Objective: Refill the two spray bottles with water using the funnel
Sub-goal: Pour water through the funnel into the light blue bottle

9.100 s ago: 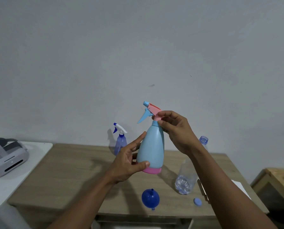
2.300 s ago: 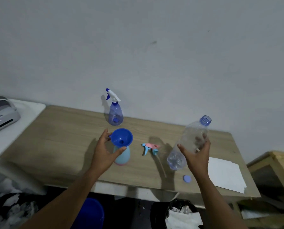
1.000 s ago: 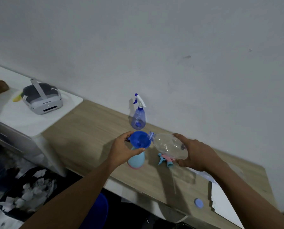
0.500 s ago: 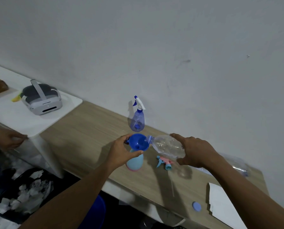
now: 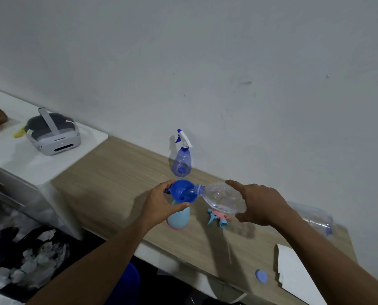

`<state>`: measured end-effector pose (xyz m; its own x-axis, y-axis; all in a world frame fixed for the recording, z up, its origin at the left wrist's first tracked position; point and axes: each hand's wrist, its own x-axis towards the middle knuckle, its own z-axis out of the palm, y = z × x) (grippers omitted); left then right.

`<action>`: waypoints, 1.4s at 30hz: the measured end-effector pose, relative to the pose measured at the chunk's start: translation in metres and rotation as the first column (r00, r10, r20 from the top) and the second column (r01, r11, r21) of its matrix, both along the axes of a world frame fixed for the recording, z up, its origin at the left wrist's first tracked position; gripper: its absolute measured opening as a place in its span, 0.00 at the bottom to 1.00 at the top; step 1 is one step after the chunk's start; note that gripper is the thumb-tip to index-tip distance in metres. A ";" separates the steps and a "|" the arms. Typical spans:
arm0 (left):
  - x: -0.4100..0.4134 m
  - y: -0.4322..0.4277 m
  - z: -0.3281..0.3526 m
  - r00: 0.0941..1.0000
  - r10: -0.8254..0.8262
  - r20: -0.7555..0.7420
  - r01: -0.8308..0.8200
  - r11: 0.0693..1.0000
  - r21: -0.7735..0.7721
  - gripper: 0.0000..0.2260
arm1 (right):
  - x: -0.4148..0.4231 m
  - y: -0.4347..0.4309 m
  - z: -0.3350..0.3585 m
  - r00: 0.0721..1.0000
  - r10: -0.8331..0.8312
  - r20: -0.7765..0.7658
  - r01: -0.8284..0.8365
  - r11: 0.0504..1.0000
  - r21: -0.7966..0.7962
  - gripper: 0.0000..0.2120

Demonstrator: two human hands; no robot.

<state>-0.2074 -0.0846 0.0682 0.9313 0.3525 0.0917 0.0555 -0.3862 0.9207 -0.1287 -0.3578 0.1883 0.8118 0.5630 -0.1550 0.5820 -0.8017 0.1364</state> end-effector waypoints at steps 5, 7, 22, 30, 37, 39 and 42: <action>0.000 -0.001 0.002 1.000 -0.005 0.007 0.005 1.000 -0.005 0.33 | -0.003 -0.008 -0.004 1.000 -0.008 -0.025 0.010 0.997 0.073 0.47; 0.000 -0.001 0.003 1.000 -0.006 0.002 0.006 1.000 -0.003 0.32 | -0.007 -0.015 -0.007 0.998 -0.017 -0.053 0.025 0.989 0.147 0.46; 0.007 0.003 0.000 0.999 -0.033 -0.024 0.034 0.999 0.017 0.32 | -0.035 -0.081 -0.092 0.862 -0.395 -0.318 0.420 0.203 0.884 0.42; 0.007 0.013 -0.002 0.995 -0.099 -0.026 0.099 0.995 -0.016 0.35 | -0.043 -0.079 -0.102 0.819 -0.440 -0.368 0.414 0.011 0.910 0.41; 0.003 0.036 -0.018 0.988 -0.156 -0.012 0.156 0.987 -0.043 0.46 | -0.086 -0.041 -0.108 0.681 -0.690 -0.243 0.206 -0.137 0.969 0.38; 0.001 0.046 -0.029 0.988 -0.150 -0.023 0.149 0.988 -0.048 0.45 | -0.100 -0.022 -0.114 0.685 -0.702 -0.192 0.134 -0.138 0.981 0.29; -0.003 0.056 -0.051 0.986 -0.154 -0.065 0.153 0.988 -0.024 0.41 | -0.105 0.005 -0.119 0.787 -0.573 -0.227 0.227 -0.073 0.971 0.22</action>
